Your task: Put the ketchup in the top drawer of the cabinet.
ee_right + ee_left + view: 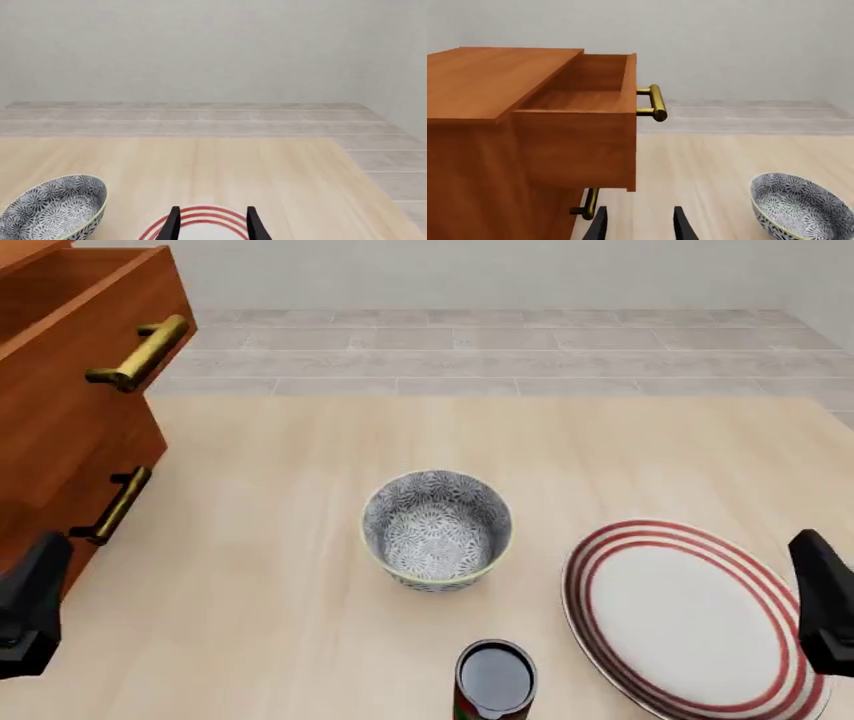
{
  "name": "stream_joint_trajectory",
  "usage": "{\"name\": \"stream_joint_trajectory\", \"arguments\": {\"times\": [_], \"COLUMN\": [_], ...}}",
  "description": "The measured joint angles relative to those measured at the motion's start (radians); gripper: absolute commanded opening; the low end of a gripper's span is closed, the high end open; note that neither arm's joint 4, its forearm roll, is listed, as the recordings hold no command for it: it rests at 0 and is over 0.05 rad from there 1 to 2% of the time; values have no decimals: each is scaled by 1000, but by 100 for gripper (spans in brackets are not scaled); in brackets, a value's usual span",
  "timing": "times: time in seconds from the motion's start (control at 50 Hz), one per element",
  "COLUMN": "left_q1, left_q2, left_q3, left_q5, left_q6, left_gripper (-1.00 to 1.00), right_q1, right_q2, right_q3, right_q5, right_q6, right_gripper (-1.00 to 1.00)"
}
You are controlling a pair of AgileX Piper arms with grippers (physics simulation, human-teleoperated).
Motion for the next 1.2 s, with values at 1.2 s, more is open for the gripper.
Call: {"name": "stream_joint_trajectory", "arguments": {"times": [1.2], "left_q1": [-889], "left_q2": [698], "left_q3": [-202], "left_q5": [-116], "left_q6": [66], "left_gripper": [100], "right_q1": [23], "right_q2": [48], "right_q3": [-150], "right_q5": [143], "right_q6": [63], "right_gripper": [100]}}
